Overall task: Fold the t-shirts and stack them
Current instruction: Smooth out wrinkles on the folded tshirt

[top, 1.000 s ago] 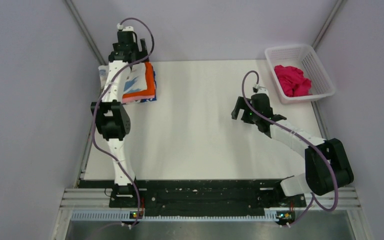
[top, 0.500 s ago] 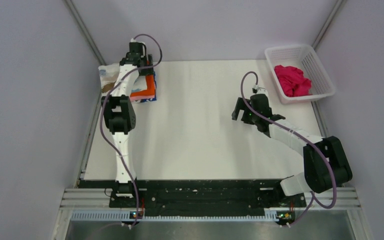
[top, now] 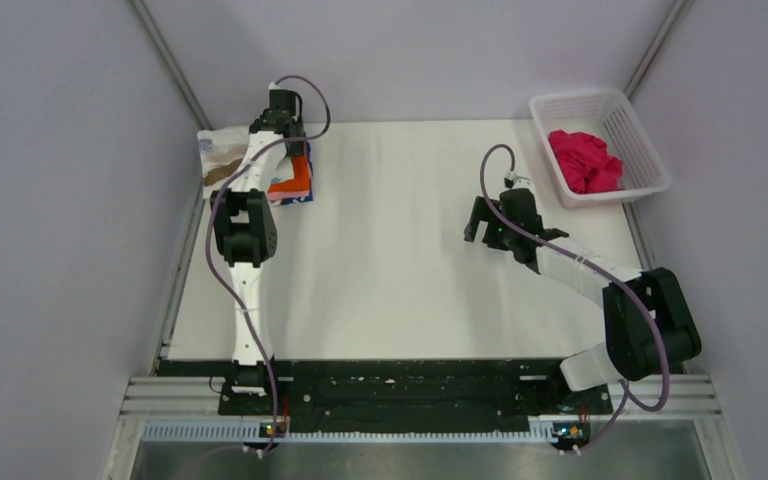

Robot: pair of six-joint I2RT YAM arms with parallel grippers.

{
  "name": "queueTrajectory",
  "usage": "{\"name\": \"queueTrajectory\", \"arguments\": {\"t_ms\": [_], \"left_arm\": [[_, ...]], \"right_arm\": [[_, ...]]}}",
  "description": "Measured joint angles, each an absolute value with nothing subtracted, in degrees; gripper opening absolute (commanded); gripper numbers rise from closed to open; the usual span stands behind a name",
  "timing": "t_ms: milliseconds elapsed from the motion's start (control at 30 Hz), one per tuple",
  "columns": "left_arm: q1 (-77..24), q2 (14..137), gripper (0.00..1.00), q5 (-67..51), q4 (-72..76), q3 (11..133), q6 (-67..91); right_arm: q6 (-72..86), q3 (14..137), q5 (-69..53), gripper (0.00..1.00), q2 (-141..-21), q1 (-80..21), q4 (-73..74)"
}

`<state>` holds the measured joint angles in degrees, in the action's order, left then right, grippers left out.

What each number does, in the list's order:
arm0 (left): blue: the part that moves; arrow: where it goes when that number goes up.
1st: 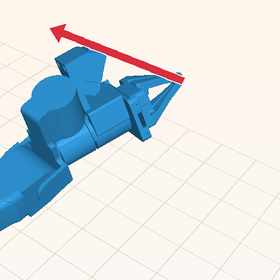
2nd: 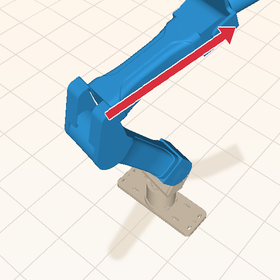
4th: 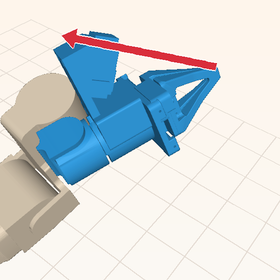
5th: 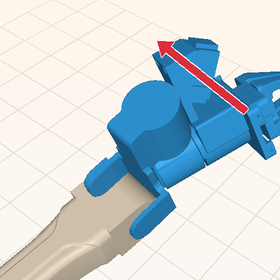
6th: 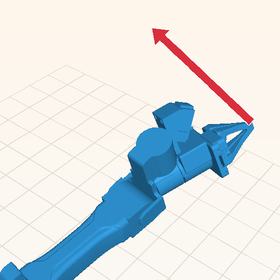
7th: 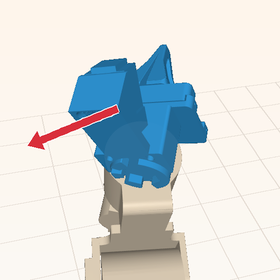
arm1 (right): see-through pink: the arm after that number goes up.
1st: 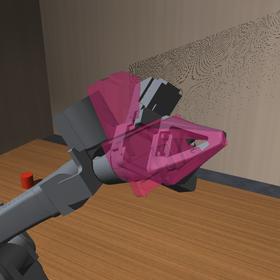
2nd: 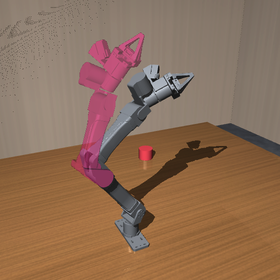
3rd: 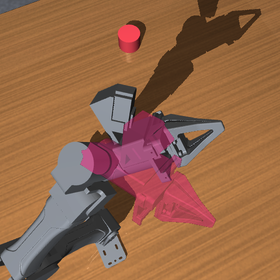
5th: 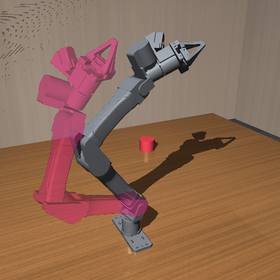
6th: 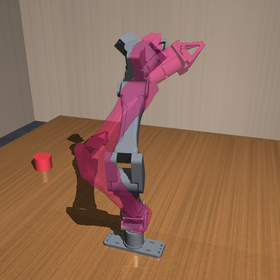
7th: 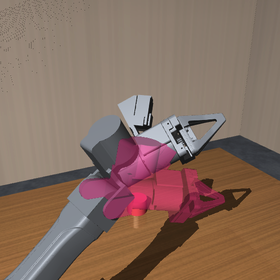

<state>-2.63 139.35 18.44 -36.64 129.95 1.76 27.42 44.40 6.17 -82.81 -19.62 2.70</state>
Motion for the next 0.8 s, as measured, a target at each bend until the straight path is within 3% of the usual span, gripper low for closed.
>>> {"name": "queueTrajectory", "arguments": {"t_ms": [433,500,633,800], "left_arm": [[-2.74,139.22,0.39,22.48,-36.23,129.64,0.67],[-2.74,139.22,0.39,22.65,-36.07,129.64,0.51],[-2.74,139.11,0.5,22.76,-36.03,129.62,0.25],[-2.68,137.8,0.51,21.82,-36.12,128.88,0.6]], "right_arm": [[27.42,44.4,6.2,0.99,-82.89,-19.57,2.68],[27.42,44.4,6.2,0.99,-82.91,-19.57,2.68],[27.42,44.4,6.2,0.99,-83.18,-19.57,2.72],[27.42,44.4,6.2,0.99,-83.42,-19.57,2.83]]}}
